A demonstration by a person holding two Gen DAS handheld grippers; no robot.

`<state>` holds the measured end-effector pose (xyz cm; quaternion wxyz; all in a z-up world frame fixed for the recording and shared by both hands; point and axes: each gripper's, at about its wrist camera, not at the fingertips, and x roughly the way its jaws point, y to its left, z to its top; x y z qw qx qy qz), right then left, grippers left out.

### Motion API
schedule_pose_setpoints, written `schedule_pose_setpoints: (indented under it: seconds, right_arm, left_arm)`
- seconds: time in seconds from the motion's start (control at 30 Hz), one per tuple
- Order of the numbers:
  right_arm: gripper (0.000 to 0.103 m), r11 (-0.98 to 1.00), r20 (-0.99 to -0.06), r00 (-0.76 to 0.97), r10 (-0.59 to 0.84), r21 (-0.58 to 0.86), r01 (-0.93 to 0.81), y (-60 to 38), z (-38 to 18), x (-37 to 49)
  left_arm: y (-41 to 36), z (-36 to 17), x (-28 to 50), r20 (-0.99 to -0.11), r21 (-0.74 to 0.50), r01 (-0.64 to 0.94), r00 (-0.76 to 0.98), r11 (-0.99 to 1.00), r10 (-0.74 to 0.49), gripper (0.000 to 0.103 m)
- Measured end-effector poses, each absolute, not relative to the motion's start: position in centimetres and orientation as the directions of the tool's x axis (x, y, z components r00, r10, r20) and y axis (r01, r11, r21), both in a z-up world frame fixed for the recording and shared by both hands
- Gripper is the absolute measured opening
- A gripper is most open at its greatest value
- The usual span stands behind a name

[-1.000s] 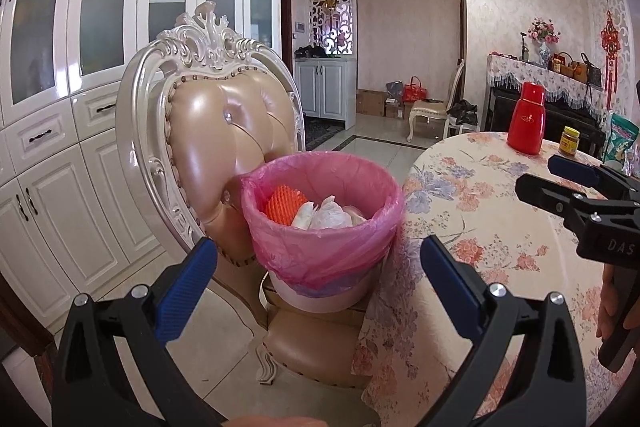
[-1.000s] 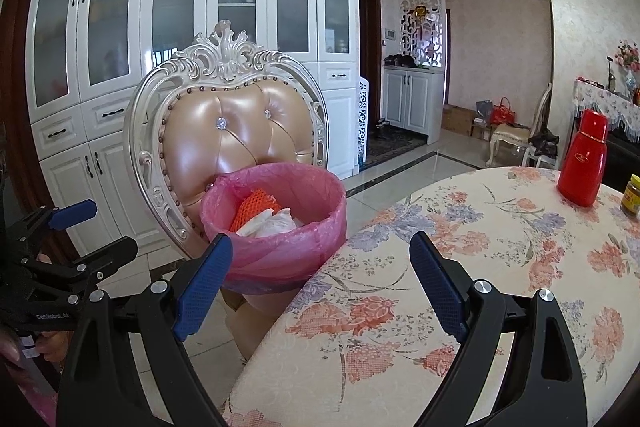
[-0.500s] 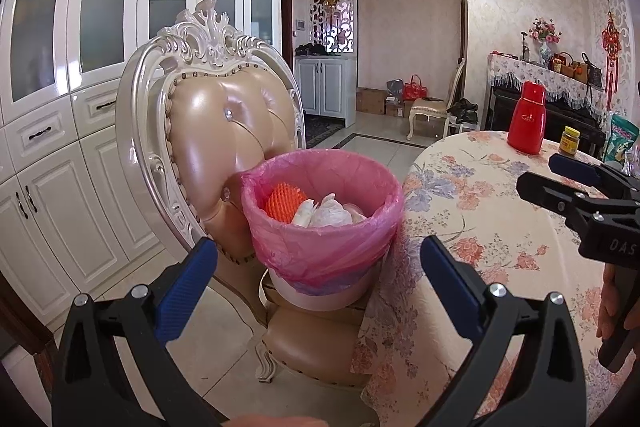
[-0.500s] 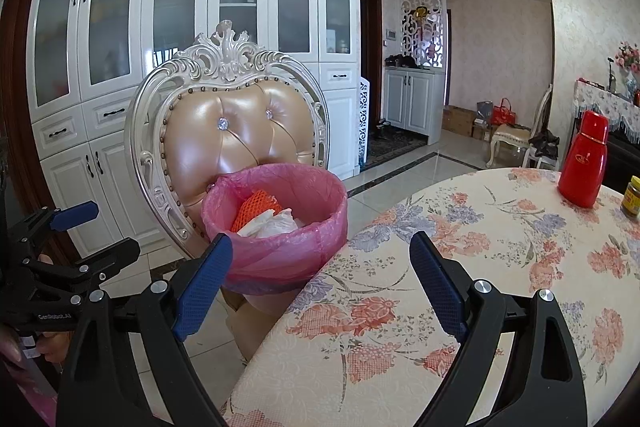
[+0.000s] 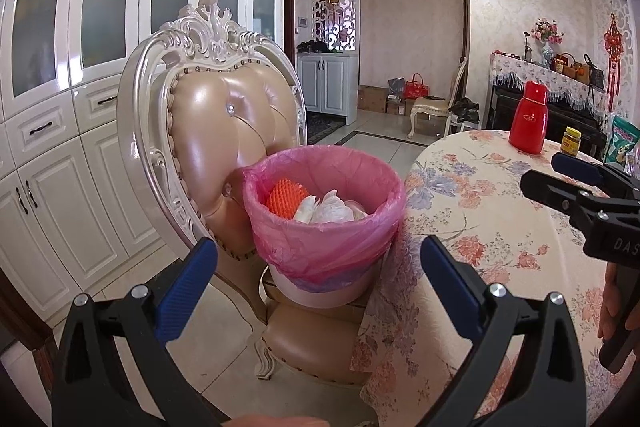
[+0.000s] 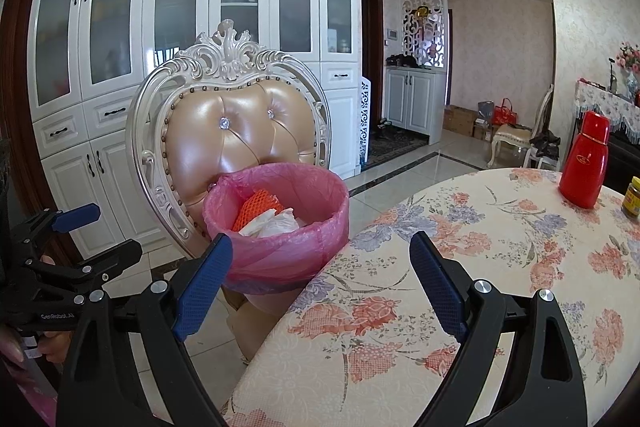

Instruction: Collect trash

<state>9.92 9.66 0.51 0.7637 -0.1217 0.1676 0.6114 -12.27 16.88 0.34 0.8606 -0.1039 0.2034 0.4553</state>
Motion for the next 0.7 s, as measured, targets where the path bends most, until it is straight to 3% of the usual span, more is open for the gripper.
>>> schedule_pose_setpoints:
  seconds: [0.7]
  right_arm:
    - [0.085,0.213,-0.404,0.189,0.895,0.014,-0.977,9.64,0.75,9.47]
  left_arm:
    - [16.59,0.43,-12.67,-0.444,0.005,-0.83,0.498,0.558,0.745,0.098]
